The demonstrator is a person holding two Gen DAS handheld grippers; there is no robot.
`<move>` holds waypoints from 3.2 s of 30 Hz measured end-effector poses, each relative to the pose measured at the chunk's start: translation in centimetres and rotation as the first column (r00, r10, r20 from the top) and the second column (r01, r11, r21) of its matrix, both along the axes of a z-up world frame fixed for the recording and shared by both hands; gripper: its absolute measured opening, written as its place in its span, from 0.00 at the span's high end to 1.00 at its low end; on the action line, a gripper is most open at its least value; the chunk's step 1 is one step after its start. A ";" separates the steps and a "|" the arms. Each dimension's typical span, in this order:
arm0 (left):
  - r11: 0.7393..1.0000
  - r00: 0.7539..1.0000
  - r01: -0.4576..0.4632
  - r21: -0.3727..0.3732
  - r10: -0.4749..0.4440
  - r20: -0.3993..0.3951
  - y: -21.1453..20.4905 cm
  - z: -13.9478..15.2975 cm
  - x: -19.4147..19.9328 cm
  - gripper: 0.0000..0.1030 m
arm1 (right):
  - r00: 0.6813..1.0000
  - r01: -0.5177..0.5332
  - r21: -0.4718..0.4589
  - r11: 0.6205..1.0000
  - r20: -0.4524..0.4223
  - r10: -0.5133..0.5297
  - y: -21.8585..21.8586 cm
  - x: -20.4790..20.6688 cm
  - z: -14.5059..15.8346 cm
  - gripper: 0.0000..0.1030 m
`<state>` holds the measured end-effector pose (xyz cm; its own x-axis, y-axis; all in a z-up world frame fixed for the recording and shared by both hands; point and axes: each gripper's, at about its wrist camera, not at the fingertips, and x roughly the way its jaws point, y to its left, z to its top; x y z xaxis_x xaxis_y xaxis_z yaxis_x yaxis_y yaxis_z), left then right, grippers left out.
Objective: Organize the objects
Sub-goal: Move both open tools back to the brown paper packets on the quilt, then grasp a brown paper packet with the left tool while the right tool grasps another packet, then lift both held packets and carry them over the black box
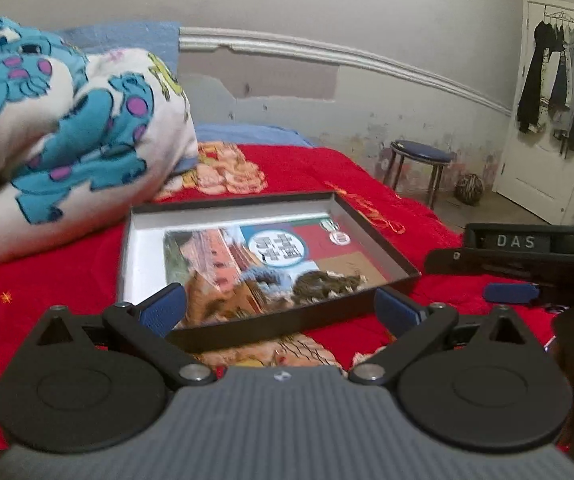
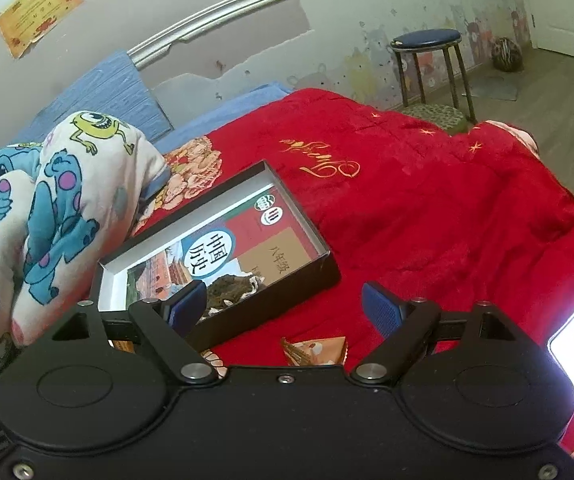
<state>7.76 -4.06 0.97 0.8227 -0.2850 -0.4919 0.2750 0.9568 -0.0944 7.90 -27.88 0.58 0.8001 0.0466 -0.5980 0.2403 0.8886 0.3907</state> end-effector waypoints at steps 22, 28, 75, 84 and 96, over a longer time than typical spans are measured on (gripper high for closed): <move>0.995 0.970 -0.006 0.096 0.030 -0.242 -2.8 -7.2 2.5 0.55 | 0.966 0.032 0.177 0.984 -0.257 0.015 -0.8 3.2 -7.2 0.41; 0.993 0.976 -0.022 0.119 0.047 -0.212 -3.6 -7.3 1.8 0.60 | 0.967 0.040 0.201 0.979 -0.254 0.013 -0.9 3.5 -7.4 0.48; 0.983 0.977 -0.160 0.092 0.171 -0.128 -2.3 -6.1 1.8 0.72 | 0.986 0.020 0.290 0.957 -0.165 0.030 -0.9 4.1 -6.2 0.62; 0.979 0.975 -0.181 0.094 0.191 -0.117 -2.1 -6.0 1.8 0.72 | 0.986 0.018 0.291 0.957 -0.163 0.031 -1.0 4.0 -6.1 0.62; 0.977 0.975 -0.185 0.101 0.196 -0.108 -2.2 -5.8 1.6 0.72 | 0.988 0.010 0.299 0.954 -0.150 0.037 -0.6 3.7 -5.7 0.62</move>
<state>9.39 -6.23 -4.78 0.7929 -0.0786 -0.6043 0.0790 0.9965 -0.0261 11.56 -28.52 -5.08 0.6989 0.2514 -0.6696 0.3064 0.7407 0.5979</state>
